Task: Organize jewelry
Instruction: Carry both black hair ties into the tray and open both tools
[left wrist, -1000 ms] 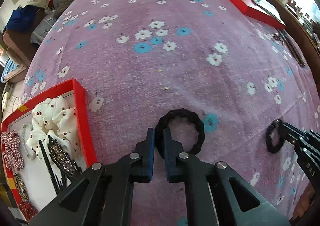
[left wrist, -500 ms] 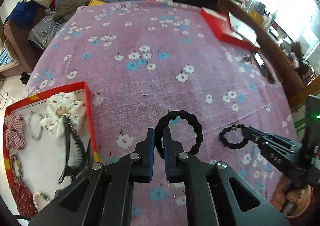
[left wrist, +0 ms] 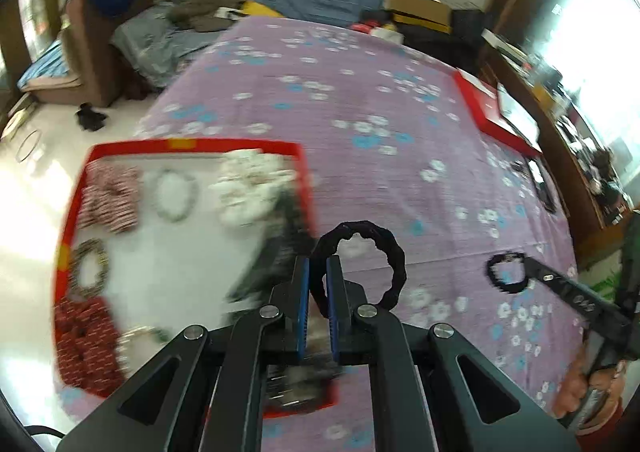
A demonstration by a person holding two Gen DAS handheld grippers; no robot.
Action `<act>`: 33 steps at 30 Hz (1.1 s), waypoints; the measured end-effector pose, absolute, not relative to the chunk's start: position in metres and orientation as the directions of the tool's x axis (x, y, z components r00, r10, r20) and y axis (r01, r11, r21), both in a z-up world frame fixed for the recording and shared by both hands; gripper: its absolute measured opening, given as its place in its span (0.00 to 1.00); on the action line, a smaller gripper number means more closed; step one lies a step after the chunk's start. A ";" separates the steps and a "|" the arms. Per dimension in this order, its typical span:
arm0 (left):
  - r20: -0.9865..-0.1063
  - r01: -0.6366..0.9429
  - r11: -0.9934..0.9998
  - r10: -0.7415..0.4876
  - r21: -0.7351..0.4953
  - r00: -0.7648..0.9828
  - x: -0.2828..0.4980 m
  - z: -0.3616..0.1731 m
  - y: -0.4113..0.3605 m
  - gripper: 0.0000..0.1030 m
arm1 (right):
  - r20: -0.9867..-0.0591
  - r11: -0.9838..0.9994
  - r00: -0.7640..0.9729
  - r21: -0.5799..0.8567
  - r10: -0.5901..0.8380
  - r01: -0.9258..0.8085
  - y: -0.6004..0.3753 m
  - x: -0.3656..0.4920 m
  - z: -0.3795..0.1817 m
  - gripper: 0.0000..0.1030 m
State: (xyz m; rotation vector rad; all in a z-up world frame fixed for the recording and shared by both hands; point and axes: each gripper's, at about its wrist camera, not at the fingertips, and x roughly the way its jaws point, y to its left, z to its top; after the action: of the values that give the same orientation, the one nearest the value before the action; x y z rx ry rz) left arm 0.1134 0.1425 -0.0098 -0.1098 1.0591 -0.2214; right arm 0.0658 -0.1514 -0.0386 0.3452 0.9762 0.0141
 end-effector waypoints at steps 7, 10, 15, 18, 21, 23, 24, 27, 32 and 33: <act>-0.862 -0.043 0.981 -0.145 -0.189 0.486 0.105 -0.015 0.233 0.08 | -0.772 0.952 0.591 0.306 0.232 0.026 -0.091 0.074 -0.011 0.09; -0.860 -0.088 0.978 -0.122 -0.189 0.496 0.101 -0.014 0.261 0.08 | -0.761 0.952 0.592 0.304 0.265 -0.036 -0.059 0.080 -0.003 0.09; -0.862 -0.113 0.975 -0.110 -0.189 0.494 0.104 -0.016 0.291 0.08 | -0.756 0.940 0.564 0.317 0.332 -0.129 -0.004 0.092 -0.001 0.09; -0.868 -0.104 0.976 -0.118 -0.191 0.482 0.114 -0.022 0.299 0.08 | -0.759 0.929 0.536 0.324 0.369 -0.181 0.028 0.098 -0.004 0.09; -0.878 -0.082 0.978 -0.136 -0.194 0.460 0.129 -0.032 0.300 0.08 | -0.767 0.919 0.506 0.327 0.395 -0.221 0.058 0.104 -0.011 0.09; -0.886 -0.062 0.982 -0.134 -0.179 0.444 0.139 -0.039 0.297 0.08 | -0.775 0.914 0.485 0.331 0.406 -0.236 0.074 0.108 -0.019 0.09; -0.888 -0.050 0.983 -0.135 -0.175 0.440 0.143 -0.042 0.296 0.08 | -0.778 0.911 0.474 0.335 0.412 -0.241 0.081 0.110 -0.023 0.09; -0.896 -0.024 0.985 -0.145 -0.170 0.421 0.156 -0.051 0.292 0.08 | -0.790 0.907 0.448 0.340 0.419 -0.249 0.098 0.117 -0.034 0.09; -0.909 -0.004 0.987 -0.144 -0.159 0.390 0.168 -0.066 0.288 0.08 | -0.812 0.913 0.423 0.325 0.402 -0.246 0.117 0.133 -0.053 0.10; -0.912 0.000 0.988 -0.145 -0.158 0.383 0.169 -0.069 0.288 0.08 | -0.817 0.915 0.417 0.324 0.399 -0.242 0.119 0.136 -0.057 0.10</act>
State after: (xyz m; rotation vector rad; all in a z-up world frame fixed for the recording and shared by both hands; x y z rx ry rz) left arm 0.1691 0.2876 -0.0690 -0.1398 1.1751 -0.0927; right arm 0.1356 0.1191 -0.0567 0.1651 1.0685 0.4046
